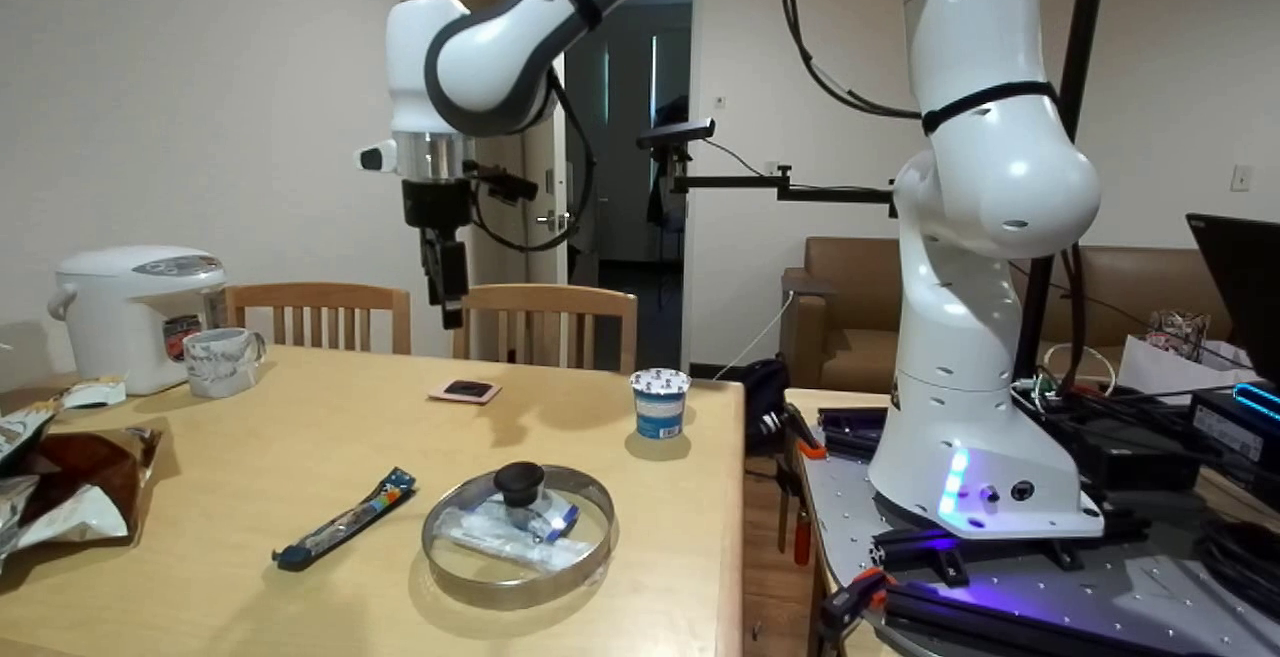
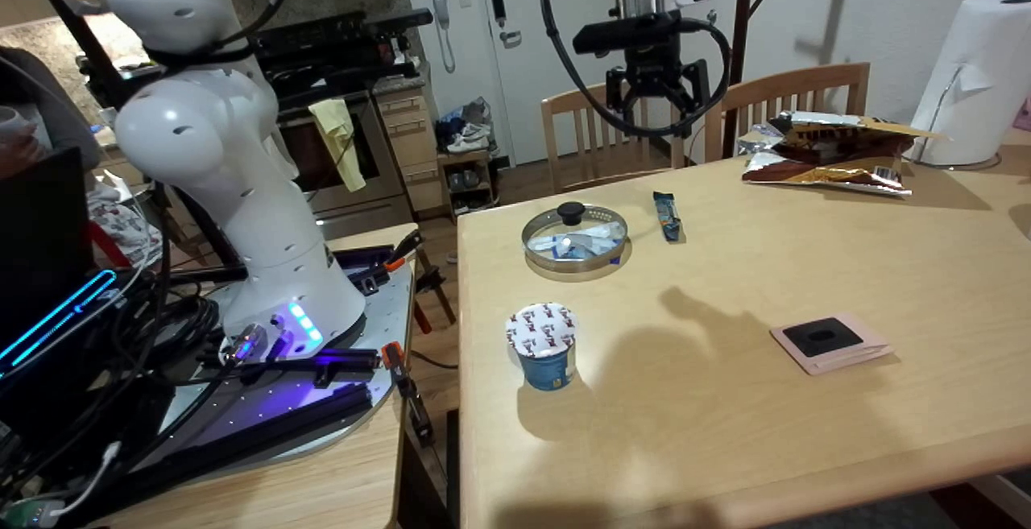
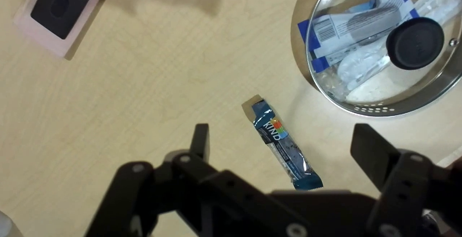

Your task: Place the blue and grey packet on top of the yoghurt

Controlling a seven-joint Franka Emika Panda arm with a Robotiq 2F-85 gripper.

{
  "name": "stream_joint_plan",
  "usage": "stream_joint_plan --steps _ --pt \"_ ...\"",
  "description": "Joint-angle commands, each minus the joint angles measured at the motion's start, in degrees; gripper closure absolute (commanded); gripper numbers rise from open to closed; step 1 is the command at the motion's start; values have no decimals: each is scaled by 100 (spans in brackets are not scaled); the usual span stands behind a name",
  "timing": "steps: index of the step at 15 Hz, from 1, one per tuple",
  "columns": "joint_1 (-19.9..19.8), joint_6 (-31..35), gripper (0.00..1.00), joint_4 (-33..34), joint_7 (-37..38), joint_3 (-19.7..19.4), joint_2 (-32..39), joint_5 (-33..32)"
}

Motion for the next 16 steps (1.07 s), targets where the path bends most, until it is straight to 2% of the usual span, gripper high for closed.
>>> stream_joint_plan --steps 1,6,16 --pt "-157 102 0 556 -347 250 656 56" --pt "-173 -40 0 1357 -920 532 1389 -66" --pt "34 -755 0 2870 -1655 677 3016 -582"
